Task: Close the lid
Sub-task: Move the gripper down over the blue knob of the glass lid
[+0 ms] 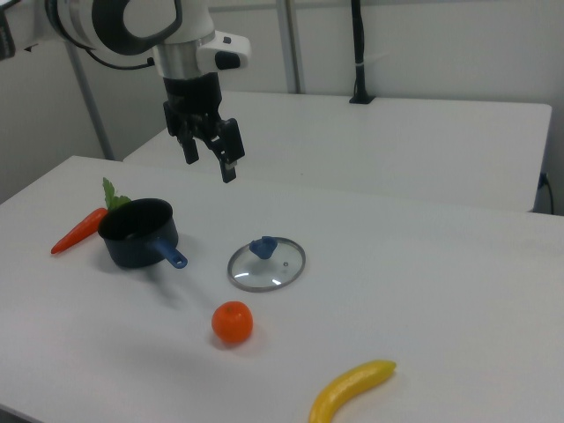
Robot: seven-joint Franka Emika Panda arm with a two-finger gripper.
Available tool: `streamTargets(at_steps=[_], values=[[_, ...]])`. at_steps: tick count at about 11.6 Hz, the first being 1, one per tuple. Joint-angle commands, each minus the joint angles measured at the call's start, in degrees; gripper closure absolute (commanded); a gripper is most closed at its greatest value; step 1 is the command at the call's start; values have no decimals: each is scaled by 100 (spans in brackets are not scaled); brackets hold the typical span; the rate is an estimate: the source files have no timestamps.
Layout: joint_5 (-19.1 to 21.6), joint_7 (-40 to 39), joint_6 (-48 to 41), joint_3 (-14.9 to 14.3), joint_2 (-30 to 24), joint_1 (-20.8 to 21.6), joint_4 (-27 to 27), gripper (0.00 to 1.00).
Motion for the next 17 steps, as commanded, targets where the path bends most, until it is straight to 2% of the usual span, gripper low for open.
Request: streamTargets(at_steps=[1,3,7,9,10,13,15,17], values=[[-16,-107,-53,-114,-204,58,-96,0],[142,-116,-52,-141,-215,58,-97,0],[161,-81,254,-150,-145,111,-88,0],[187,-2,745,-150,-13,111,-97,0],[178,59,982,-150,144,111,-88,0],[82,927,1791,-159,723,260,-79,0],[64,1079,2186,-150,1207,321,-71,0],[56,1375,2670,-150,1708,559,-62,0]])
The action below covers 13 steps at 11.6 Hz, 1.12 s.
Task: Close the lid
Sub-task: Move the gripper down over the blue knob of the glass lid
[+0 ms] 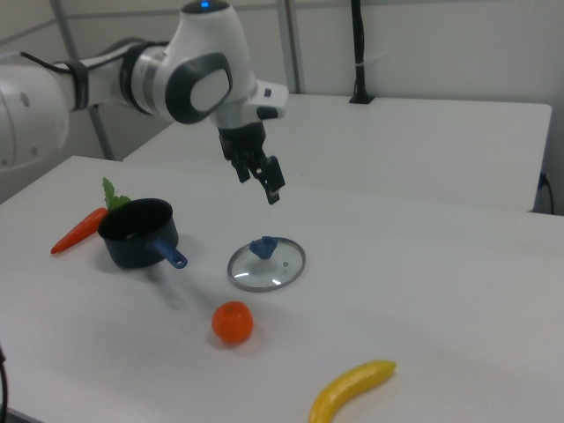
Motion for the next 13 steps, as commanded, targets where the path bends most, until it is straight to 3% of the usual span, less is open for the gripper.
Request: streamTargets(at_steps=[1,6,8,13], values=[[-95,656,621,-96,690,366,29,0],[-131,763,1068,-87,1350,472,20,0],[-122,1078,1491,-87,1500,472,3,0],[-131,1124,1501,-87,1624,508,-6,0]])
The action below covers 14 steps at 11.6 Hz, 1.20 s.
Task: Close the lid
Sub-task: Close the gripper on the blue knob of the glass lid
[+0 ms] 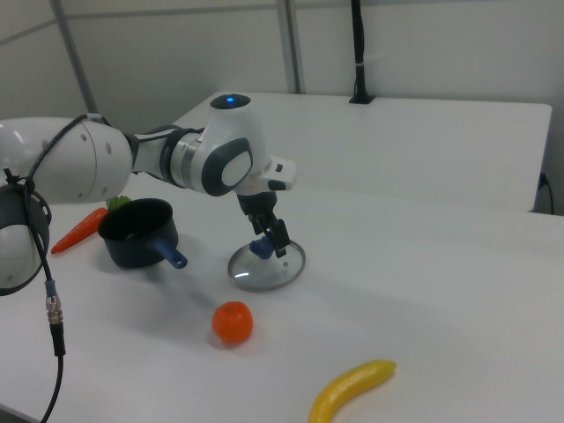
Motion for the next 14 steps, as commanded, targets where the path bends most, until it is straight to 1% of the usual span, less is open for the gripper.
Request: streamTargets(at_steps=[1,3,5,9,10,11,12,14], values=[[-34,125,77,-73,-11,109,-28,0],[-26,255,68,-64,-11,110,-37,1],[-69,397,86,-55,-11,110,-89,5],[-87,415,86,-47,-2,180,-98,6],[-87,415,86,-29,-2,189,-107,9],[-87,424,69,-20,-2,189,-107,16],[-87,424,77,-20,-2,197,-107,21],[-87,415,77,-20,-2,189,-107,29]])
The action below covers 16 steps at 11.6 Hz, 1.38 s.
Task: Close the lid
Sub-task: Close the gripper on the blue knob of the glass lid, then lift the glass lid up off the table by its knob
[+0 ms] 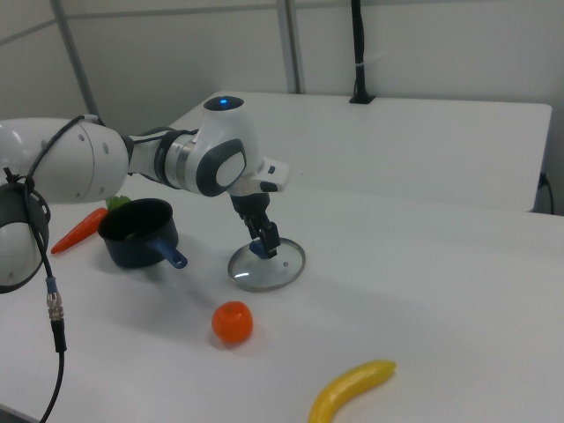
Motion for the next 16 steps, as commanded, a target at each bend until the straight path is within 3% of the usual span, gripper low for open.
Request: streamTargets(at_steps=[1,4,5,9,13,16], values=[[-87,127,77,-25,-45,49,-102,35],[-87,75,33,-25,-63,40,-102,60],[-87,74,16,-25,-89,40,-93,63],[18,-91,-527,-104,-606,-30,-32,65],[317,-225,-1433,-473,-1249,109,90,65],[546,-50,-1865,-912,-1206,1030,451,65]])
